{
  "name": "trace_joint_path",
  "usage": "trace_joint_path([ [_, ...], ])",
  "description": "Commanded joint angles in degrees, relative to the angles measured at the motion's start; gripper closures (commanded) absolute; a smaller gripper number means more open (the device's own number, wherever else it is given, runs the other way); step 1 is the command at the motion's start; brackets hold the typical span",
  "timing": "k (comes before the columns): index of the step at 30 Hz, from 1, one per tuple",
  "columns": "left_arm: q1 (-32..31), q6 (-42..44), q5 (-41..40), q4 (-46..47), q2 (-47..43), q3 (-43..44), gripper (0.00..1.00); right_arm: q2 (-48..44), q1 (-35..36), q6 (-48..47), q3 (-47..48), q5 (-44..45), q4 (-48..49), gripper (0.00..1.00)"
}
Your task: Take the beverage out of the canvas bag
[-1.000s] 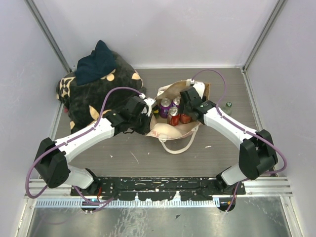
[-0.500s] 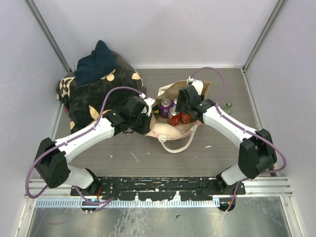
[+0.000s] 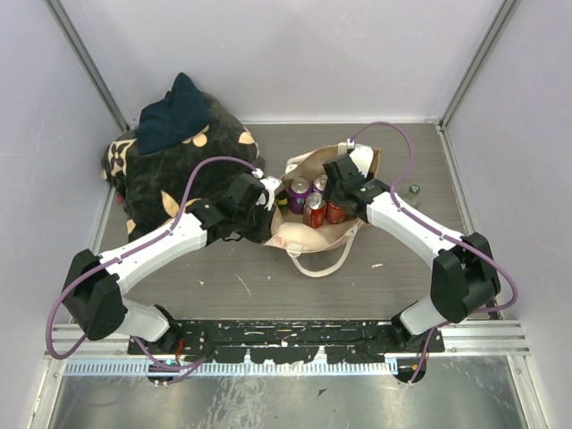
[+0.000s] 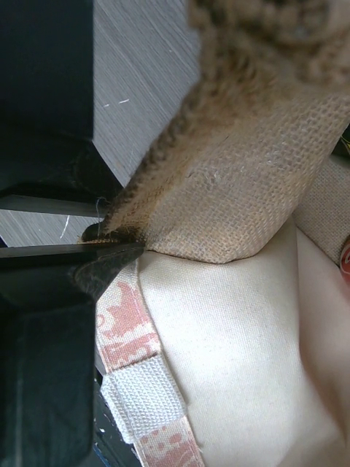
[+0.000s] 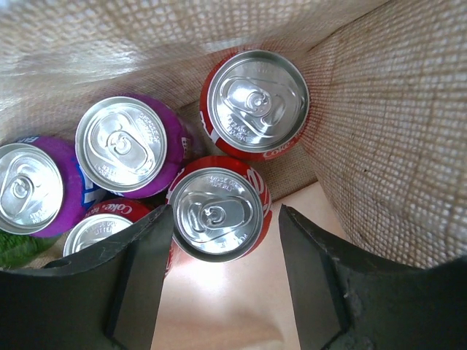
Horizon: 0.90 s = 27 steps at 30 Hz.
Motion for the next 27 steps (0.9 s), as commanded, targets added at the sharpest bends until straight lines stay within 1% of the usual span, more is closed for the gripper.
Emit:
trace_joint_path([
  [1,-0.3,0.8,0.6,-3.5,1.2,1.1,0.73,-2.0,0.2,-0.1,1.5,4.4,-0.5,0.34],
  [4,-0.3,0.8,0.6,-3.3,1.7,1.4,0.74,-1.1,0.2,-1.1,1.6,3.9,-1.0,0.31],
  [7,-0.3,0.9,0.5,-3.3,2.0,1.6,0.73,-0.1,0.2,-1.4,1.5,1.5,-0.8,0.28],
  [11,-0.3,1.0,0.1,-3.4,2.3,1.8,0.74,0.2,0.2,-1.2,0.7,-1.1,1.2,0.25],
  [14,-0.3,1.0,-0.1,-3.5,2.4,1.8,0.73,0.2,0.2,-1.2,0.6,-1.3,1.9,0.24],
  [19,-0.3,1.0,-0.1,-3.5,2.6,1.7,0.73,1.3,0.2,-1.4,0.6,-0.6,1.4,0.24],
  [27,-0.3,0.9,-0.3,-3.7,2.6,1.8,0.73,4.3,0.2,0.0,-0.3,-0.9,1.0,0.3],
])
